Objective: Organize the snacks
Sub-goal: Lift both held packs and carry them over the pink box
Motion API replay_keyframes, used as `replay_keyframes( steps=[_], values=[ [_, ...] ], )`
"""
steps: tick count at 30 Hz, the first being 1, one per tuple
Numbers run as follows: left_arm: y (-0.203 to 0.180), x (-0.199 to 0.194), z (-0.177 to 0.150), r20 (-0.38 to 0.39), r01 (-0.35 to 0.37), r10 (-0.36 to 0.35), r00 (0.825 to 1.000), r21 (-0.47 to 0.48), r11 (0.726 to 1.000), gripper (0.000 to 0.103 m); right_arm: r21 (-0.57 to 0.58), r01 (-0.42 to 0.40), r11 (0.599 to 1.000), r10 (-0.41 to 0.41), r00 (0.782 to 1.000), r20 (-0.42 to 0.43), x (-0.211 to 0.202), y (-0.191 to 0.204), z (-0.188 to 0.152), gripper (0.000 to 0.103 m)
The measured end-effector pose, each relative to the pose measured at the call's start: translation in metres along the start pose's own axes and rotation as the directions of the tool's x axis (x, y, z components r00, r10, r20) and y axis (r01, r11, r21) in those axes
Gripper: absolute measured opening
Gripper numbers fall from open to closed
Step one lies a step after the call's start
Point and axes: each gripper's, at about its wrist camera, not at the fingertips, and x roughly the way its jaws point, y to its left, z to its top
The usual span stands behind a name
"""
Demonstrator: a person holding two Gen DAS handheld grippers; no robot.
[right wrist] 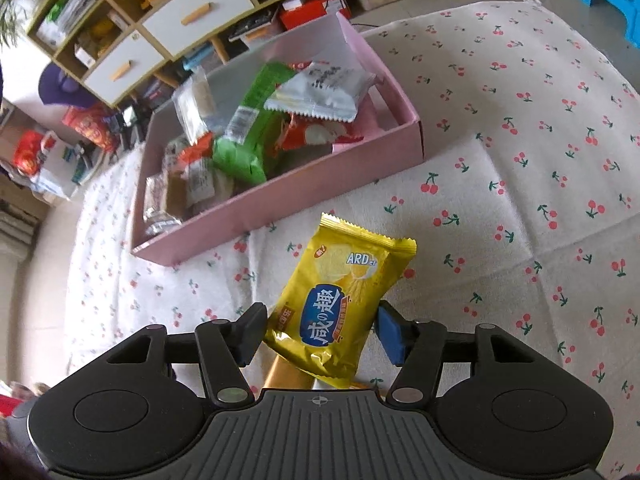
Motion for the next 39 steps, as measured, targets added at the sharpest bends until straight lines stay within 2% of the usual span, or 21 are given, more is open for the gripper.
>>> replay_keyframes(
  steps=[15,25,31,39],
  values=[
    [0.005,-0.019,0.03,0.111,0.076,-0.063,0.992,-0.118,0.99,0.023,0.077,-0.129,0.989,0.123,0.989,0.08,-0.036,-0.007,0.019,0.059],
    [0.001,-0.014,0.056,0.192,0.119,-0.085,0.978,-0.173,0.978,0.023,0.066,-0.175,0.982,0.165,0.977,0.134,-0.04,0.001,0.045,0.059],
    [-0.014,-0.005,0.084,0.22,0.113,-0.086,0.972,-0.112,0.987,0.023,0.052,-0.174,0.983,0.164,0.974,0.157,-0.034,0.007,0.072,0.059],
    [-0.03,0.029,0.121,0.238,0.104,-0.09,0.967,-0.049,0.993,0.023,0.046,-0.154,0.987,0.143,0.972,0.185,-0.007,-0.002,0.122,0.059]
  ],
)
